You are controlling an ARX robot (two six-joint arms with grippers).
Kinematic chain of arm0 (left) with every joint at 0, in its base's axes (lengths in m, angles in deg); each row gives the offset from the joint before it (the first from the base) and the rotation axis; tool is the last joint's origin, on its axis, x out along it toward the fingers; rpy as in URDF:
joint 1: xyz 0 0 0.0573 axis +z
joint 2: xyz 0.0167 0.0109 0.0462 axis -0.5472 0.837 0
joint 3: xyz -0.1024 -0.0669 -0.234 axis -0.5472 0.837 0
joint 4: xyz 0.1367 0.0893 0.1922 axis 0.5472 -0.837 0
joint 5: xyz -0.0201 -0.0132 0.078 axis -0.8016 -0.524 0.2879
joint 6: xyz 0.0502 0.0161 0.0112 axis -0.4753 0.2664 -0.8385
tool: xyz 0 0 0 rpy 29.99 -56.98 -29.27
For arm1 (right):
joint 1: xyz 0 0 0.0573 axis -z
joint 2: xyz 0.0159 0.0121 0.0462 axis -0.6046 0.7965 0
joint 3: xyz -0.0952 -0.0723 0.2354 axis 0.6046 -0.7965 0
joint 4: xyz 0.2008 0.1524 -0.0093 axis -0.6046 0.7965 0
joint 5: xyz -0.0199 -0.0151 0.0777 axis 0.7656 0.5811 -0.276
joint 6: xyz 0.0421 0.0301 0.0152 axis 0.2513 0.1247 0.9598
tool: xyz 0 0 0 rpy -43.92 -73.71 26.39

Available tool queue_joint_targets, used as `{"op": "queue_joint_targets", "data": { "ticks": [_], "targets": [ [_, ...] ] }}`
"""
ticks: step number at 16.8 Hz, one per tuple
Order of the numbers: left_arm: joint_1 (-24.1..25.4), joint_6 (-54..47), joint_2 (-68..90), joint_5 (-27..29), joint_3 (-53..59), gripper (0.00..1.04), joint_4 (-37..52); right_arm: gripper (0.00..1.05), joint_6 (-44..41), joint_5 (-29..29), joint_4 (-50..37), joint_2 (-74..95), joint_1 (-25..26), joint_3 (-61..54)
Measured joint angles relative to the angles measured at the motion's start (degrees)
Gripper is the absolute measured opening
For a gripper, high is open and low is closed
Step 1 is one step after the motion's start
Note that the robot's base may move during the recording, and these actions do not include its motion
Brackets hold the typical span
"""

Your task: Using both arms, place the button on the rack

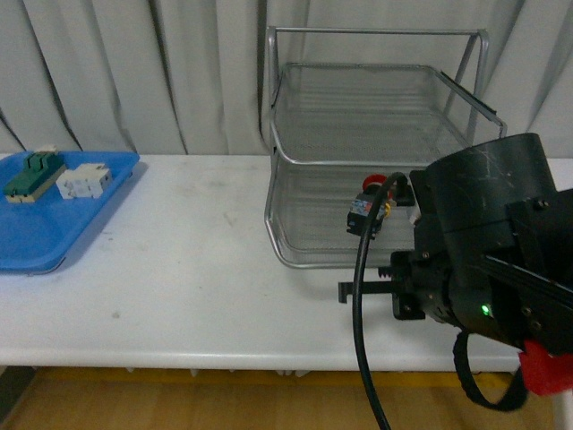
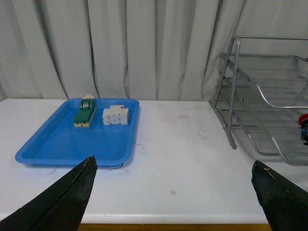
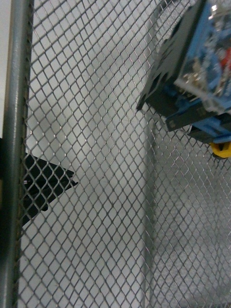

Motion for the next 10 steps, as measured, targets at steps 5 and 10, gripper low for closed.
{"op": "queue_joint_targets", "data": {
  "ticks": [5, 10],
  "targets": [
    [0.0, 0.0, 0.0, 0.0, 0.0, 0.98, 0.0, 0.02, -1.9, 1.9, 0.2, 8.6, 2.2, 15.8],
    [0.0, 0.0, 0.0, 0.0, 0.0, 0.98, 0.0, 0.02, 2.6, -5.6, -15.2, -8.9, 5.8, -8.8]
  ]
}}
